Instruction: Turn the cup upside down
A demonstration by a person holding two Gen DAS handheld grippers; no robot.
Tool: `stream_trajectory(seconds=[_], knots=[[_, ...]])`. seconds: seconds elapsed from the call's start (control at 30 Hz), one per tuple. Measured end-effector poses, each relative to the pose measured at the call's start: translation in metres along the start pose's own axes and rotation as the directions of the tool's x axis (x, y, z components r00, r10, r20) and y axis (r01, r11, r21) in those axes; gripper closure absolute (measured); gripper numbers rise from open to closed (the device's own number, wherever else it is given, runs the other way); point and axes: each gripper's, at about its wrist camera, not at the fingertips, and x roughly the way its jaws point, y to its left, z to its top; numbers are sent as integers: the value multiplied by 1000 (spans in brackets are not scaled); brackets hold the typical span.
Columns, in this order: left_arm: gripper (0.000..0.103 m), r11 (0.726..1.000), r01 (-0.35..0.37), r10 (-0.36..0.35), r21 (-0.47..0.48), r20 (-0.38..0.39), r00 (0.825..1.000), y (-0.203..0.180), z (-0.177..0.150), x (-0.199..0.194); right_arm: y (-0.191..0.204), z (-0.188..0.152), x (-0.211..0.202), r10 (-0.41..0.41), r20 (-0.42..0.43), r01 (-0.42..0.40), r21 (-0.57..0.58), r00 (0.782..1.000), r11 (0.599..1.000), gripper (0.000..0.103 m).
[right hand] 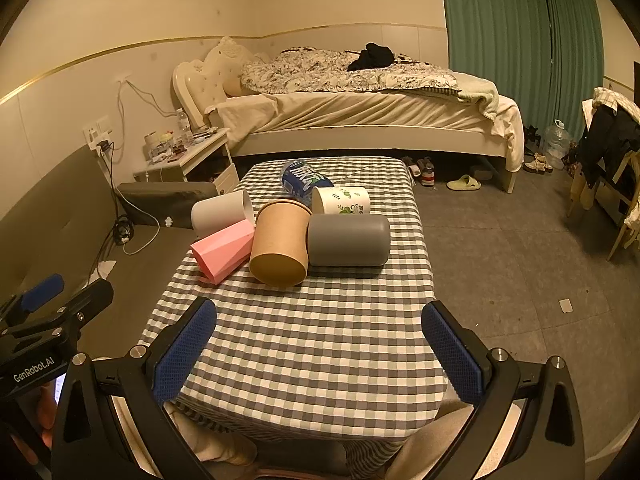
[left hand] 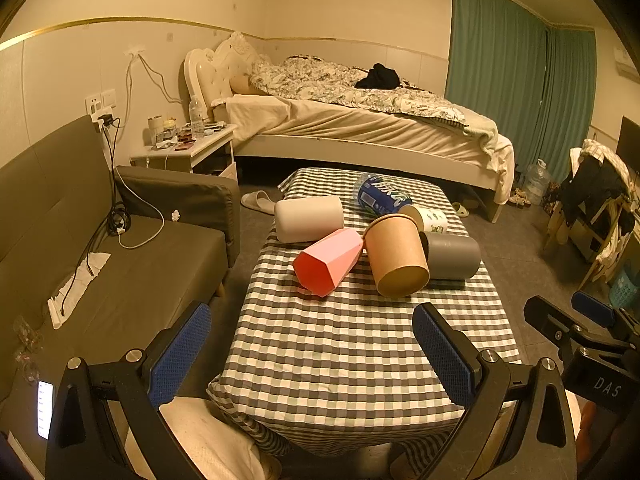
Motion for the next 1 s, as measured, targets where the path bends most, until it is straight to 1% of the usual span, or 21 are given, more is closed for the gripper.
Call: stream_trajectory(seconds=[1.0], knots=[[0,1000,3,-3,1,-5,1000,0,2,2,0,1,3,2,-10,-1,3,1000,1000,0]])
